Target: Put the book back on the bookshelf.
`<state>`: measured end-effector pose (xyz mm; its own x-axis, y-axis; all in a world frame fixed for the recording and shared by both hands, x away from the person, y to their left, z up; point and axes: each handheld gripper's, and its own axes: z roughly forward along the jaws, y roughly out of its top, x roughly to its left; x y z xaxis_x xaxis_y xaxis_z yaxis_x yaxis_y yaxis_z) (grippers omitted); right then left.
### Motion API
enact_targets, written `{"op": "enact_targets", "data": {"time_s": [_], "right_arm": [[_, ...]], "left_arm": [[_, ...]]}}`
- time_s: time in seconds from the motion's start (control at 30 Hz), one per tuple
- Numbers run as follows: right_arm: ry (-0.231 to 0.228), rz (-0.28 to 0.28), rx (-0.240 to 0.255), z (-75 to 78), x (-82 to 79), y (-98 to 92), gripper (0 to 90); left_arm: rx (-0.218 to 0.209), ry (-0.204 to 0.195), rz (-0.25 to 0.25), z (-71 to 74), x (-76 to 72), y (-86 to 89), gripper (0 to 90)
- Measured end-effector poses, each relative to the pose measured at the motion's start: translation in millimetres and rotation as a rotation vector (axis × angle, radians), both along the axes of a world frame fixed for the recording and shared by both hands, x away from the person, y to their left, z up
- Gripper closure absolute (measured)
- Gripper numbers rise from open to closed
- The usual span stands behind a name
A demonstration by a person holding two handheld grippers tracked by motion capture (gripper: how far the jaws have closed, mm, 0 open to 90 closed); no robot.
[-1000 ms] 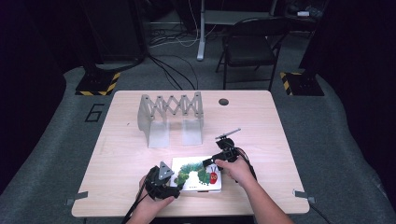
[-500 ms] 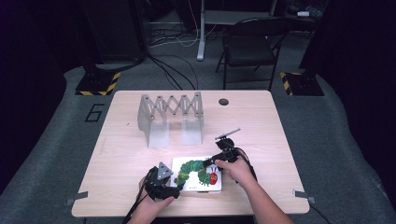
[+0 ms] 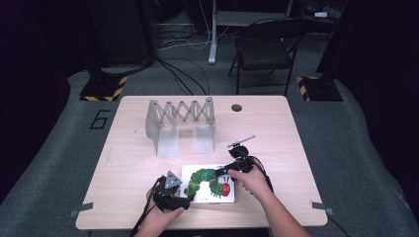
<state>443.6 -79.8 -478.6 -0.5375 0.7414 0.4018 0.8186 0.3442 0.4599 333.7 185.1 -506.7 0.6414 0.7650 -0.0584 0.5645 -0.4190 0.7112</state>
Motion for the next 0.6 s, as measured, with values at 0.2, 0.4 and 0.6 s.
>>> {"op": "enact_targets", "data": {"time_s": [0.2,0.4,0.6], "right_arm": [[-0.017,0.006,0.01,5.6,-3.5,-0.4,32.8],[-0.034,0.01,0.006,11.2,-6.5,0.8,32.9],[-0.038,0.015,0.002,12.8,-7.5,1.0,33.2]], "left_arm": [[-0.053,0.027,0.011,-0.8,2.1,1.0,20.5],[-0.071,0.042,0.015,-1.8,4.7,2.9,18.0],[-0.07,0.05,0.01,-4.4,6.0,1.4,16.3]]}}
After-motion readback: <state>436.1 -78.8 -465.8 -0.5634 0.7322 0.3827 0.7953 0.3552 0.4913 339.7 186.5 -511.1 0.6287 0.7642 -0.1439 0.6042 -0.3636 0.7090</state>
